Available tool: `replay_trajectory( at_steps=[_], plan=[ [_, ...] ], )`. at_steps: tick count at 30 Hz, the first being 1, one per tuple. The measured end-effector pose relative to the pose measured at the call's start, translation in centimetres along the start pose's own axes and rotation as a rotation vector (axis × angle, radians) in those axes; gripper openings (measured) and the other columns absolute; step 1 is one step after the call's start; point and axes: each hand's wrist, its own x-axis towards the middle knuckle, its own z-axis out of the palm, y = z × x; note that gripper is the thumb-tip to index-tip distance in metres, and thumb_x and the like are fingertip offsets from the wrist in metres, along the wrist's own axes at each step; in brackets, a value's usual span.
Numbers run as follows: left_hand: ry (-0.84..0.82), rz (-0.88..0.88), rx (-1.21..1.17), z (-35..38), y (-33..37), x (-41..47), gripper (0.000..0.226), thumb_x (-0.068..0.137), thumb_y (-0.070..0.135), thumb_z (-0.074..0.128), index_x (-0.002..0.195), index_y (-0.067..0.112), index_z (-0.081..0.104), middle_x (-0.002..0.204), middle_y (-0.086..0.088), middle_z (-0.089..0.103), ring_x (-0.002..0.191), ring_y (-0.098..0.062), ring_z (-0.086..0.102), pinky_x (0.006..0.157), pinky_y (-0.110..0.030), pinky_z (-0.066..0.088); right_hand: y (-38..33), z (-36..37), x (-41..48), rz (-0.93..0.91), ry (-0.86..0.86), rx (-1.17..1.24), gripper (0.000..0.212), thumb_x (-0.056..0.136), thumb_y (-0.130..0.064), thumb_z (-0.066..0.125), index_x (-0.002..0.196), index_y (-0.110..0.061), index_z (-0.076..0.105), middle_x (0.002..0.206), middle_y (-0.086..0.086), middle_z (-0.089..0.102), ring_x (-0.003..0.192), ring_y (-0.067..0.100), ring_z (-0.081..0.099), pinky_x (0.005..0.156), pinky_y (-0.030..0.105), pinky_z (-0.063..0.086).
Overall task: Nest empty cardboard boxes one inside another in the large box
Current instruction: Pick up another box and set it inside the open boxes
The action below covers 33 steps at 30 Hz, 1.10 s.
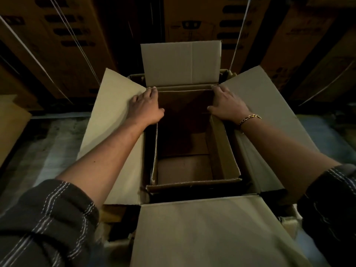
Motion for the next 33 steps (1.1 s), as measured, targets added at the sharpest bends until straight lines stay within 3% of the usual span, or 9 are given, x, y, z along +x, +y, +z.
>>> replay_trajectory(
  at_steps=[15, 23, 33],
  plan=[
    [0.028, 0.013, 0.081, -1.0, 0.7, -5.2, 0.091, 0.088, 0.052, 0.058, 0.159, 0.017, 0.012, 0.166, -0.008, 0.018, 0.151, -0.028, 0.021, 0.12, -0.046, 0.017, 0.0, -0.6, -5.5, 0.007, -0.023, -0.034, 0.084, 0.091, -0.044, 0.061, 0.159, -0.022, 0.017, 0.159, 0.012, 0.031, 0.14, 0.034, 0.037, 0.112, 0.05, 0.036],
    [-0.01, -0.029, 0.072, -0.9, 0.5, -8.2, 0.077, 0.092, 0.037, 0.05, 0.158, 0.017, 0.018, 0.164, -0.005, 0.026, 0.149, -0.024, 0.026, 0.12, -0.049, 0.018, 0.0, 0.0, -8.7, -0.004, -0.059, -0.029, 0.087, 0.091, -0.046, 0.062, 0.16, -0.021, 0.014, 0.162, 0.01, 0.028, 0.145, 0.033, 0.032, 0.116, 0.049, 0.031],
    [-0.008, -0.038, 0.088, -0.5, 0.1, -8.5, 0.078, 0.094, 0.045, 0.051, 0.158, 0.015, 0.018, 0.163, -0.007, 0.027, 0.149, -0.025, 0.025, 0.12, -0.049, 0.015, 0.5, -0.3, -10.9, 0.003, -0.064, -0.026, 0.084, 0.094, -0.046, 0.059, 0.16, -0.023, 0.012, 0.162, 0.011, 0.026, 0.148, 0.031, 0.027, 0.118, 0.047, 0.026]
  ],
)
